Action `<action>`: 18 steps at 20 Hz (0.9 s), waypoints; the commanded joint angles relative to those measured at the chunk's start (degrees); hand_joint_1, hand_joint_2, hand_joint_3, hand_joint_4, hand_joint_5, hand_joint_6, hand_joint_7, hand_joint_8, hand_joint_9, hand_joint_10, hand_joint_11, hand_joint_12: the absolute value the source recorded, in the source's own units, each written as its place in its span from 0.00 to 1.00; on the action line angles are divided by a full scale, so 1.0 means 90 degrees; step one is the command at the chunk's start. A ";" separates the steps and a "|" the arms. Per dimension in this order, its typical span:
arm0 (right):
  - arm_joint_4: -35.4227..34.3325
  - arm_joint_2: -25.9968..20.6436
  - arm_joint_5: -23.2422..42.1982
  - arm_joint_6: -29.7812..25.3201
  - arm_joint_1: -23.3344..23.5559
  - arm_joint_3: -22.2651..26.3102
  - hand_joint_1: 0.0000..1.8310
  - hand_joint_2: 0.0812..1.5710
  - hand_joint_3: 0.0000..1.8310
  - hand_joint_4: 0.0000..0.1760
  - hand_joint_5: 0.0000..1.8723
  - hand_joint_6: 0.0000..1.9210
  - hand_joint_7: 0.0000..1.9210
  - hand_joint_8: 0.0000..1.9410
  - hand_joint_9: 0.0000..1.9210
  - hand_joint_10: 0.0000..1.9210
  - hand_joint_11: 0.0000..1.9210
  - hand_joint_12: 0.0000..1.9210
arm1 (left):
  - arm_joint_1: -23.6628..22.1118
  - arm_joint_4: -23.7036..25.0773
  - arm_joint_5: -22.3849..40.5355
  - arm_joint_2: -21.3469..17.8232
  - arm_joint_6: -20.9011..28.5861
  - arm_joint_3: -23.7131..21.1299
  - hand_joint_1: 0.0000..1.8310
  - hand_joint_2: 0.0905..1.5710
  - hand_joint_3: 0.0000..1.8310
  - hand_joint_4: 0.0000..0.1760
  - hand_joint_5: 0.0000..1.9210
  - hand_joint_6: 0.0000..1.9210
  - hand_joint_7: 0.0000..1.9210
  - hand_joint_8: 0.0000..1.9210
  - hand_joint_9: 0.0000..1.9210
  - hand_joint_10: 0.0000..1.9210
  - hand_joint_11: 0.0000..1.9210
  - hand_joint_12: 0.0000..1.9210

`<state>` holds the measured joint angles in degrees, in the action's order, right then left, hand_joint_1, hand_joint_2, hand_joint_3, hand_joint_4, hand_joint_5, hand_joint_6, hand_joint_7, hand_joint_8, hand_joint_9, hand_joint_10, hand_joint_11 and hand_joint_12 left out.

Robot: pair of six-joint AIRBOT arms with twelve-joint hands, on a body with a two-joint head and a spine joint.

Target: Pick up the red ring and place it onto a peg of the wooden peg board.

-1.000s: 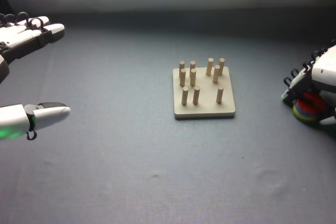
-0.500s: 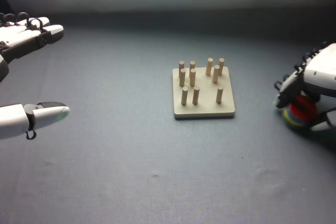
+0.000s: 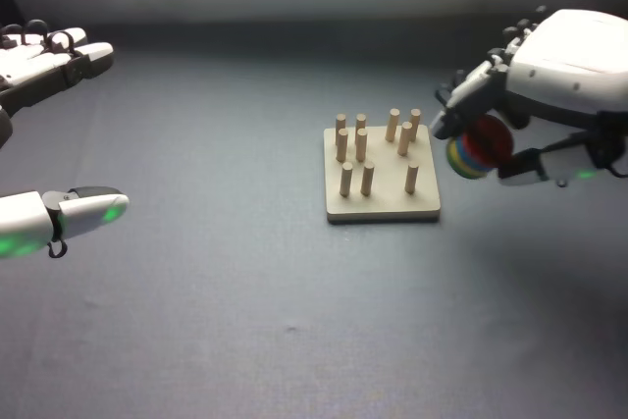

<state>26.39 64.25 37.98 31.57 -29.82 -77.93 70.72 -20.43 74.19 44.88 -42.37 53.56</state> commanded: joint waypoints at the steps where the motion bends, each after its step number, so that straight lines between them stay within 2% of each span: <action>1: -0.0117 0.0029 0.0542 -0.0006 0.0099 -0.0047 0.69 0.67 0.00 0.00 0.54 0.42 0.58 0.50 0.54 0.53 0.43 0.73 | -0.0041 -0.0006 0.0826 0.0018 0.0010 0.0008 0.36 0.61 0.00 0.00 0.17 0.00 0.11 0.00 0.11 0.00 0.00 0.25; 2: -0.0077 0.0089 0.0496 -0.0006 0.0145 -0.0081 0.69 0.66 0.00 0.00 0.55 0.43 0.59 0.45 0.54 0.47 0.40 0.70 | -0.0039 -0.0015 0.0827 0.0023 0.0010 0.0013 0.37 0.61 0.00 0.00 0.17 0.00 0.12 0.00 0.11 0.00 0.00 0.24; 3: -0.0035 0.0153 0.0442 -0.0006 0.0195 -0.0118 0.74 0.66 0.00 0.00 0.53 0.44 0.60 0.41 0.52 0.54 0.39 0.67 | -0.0038 -0.0022 0.0828 0.0030 0.0010 0.0021 0.38 0.61 0.00 0.00 0.17 0.00 0.12 0.00 0.11 0.00 0.00 0.22; 4: -0.0008 0.0221 0.0400 -0.0006 0.0229 -0.0160 0.76 0.66 0.00 0.00 0.53 0.42 0.59 0.42 0.51 0.58 0.40 0.68 | -0.0038 -0.0025 0.0828 0.0037 0.0011 0.0028 0.39 0.61 0.00 0.00 0.17 0.00 0.12 0.00 0.11 0.00 0.00 0.23; 5: -0.0001 0.0274 0.0368 -0.0006 0.0244 -0.0197 0.71 0.66 0.00 0.00 0.57 0.35 0.59 0.47 0.53 0.53 0.43 0.71 | -0.0038 -0.0025 0.0826 0.0045 0.0011 0.0035 0.39 0.61 0.00 0.00 0.17 0.00 0.11 0.00 0.10 0.00 0.00 0.24; 6: 0.0000 0.0322 0.0332 -0.0006 0.0255 -0.0231 0.75 0.65 0.00 0.00 0.59 0.31 0.60 0.43 0.54 0.56 0.43 0.69 | -0.0038 -0.0025 0.0825 0.0053 0.0011 0.0040 0.38 0.60 0.00 0.00 0.17 0.00 0.11 0.00 0.11 0.00 0.00 0.26; 7: 0.0000 0.0366 0.0293 -0.0006 0.0261 -0.0262 0.76 0.66 0.00 0.00 0.55 0.40 0.59 0.41 0.52 0.57 0.42 0.64 | -0.0038 -0.0025 0.0824 0.0055 0.0011 0.0043 0.38 0.60 0.00 0.00 0.17 0.00 0.11 0.00 0.10 0.00 0.00 0.28; 8: 0.0000 0.0412 0.0246 -0.0006 0.0265 -0.0294 0.76 0.65 0.00 0.00 0.56 0.38 0.61 0.35 0.53 0.57 0.42 0.63 | -0.0038 -0.0025 0.0823 0.0056 0.0011 0.0045 0.38 0.60 0.00 0.00 0.16 0.00 0.11 0.00 0.11 0.00 0.00 0.29; 9: 0.0000 0.0447 0.0213 -0.0006 0.0266 -0.0320 0.76 0.66 0.00 0.00 0.54 0.42 0.58 0.41 0.51 0.59 0.42 0.64 | -0.0038 -0.0025 0.0823 0.0061 0.0011 0.0049 0.40 0.60 0.00 0.00 0.16 0.00 0.11 0.00 0.10 0.01 0.00 0.25; 12: 0.0017 0.0545 0.0136 -0.0006 0.0266 -0.0388 0.76 0.67 0.00 0.00 0.52 0.45 0.57 0.41 0.51 0.60 0.41 0.65 | -0.0040 -0.0025 0.0809 0.0076 0.0011 0.0065 0.40 0.60 0.00 0.00 0.17 0.00 0.11 0.00 0.10 0.00 0.00 0.24; 16: 0.0039 0.0715 0.0022 -0.0006 0.0295 -0.0496 0.76 0.66 0.00 0.00 0.52 0.52 0.60 0.32 0.53 0.55 0.40 0.56 | -0.0042 -0.0024 0.0803 0.0077 0.0012 0.0074 0.40 0.61 0.00 0.00 0.16 0.00 0.11 0.00 0.10 0.00 0.00 0.26; 18: 0.0041 0.0757 -0.0010 -0.0006 0.0320 -0.0518 0.76 0.66 0.00 0.00 0.53 0.47 0.59 0.34 0.52 0.57 0.39 0.59 | -0.0044 -0.0020 0.0801 0.0083 0.0013 0.0075 0.40 0.61 0.00 0.00 0.16 0.00 0.11 0.00 0.09 0.00 0.00 0.26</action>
<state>28.29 71.13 32.34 31.55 -27.83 -82.30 70.87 -20.51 74.17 45.54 -42.37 53.80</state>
